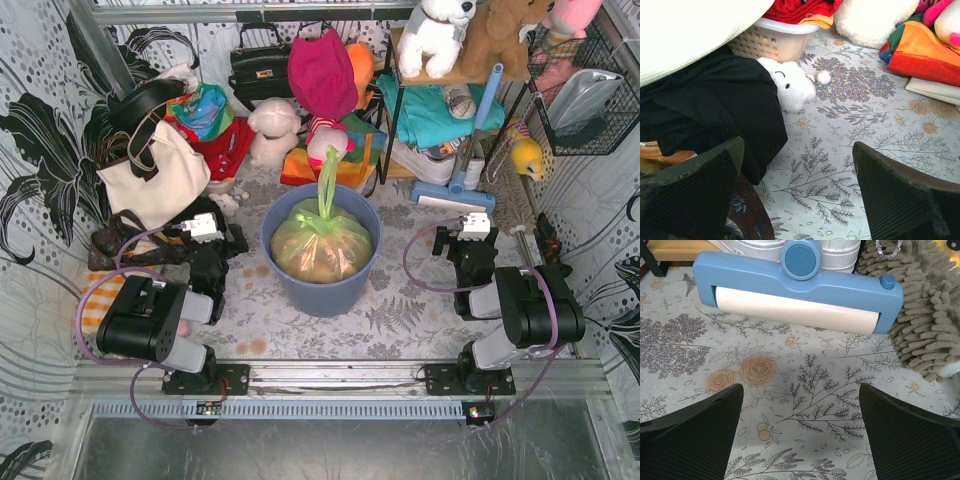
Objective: Tie the trash bag
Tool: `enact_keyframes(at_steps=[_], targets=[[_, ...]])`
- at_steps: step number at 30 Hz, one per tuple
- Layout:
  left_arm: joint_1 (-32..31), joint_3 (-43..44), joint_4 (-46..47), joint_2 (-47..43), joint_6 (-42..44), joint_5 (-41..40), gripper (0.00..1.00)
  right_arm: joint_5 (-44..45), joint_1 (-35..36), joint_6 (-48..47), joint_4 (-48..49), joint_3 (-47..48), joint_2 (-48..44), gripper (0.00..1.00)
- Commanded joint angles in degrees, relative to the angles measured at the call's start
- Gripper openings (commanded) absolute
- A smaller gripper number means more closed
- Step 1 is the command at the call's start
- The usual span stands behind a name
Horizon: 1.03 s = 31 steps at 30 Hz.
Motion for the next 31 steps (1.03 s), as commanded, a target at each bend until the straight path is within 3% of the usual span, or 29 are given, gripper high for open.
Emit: enact_keyframes(at_steps=[1, 31], targets=[[0.37, 0.25, 3.33, -0.03, 1.3, 0.02, 0.98, 0.02, -0.37, 0.36, 2.26, -0.19, 0.26, 0.97], [2.72, 2.13, -0.17, 0.06, -0.02, 3.44, 0.98, 2.97, -0.39, 1.59, 1.83, 0.07, 0.34, 0.97]])
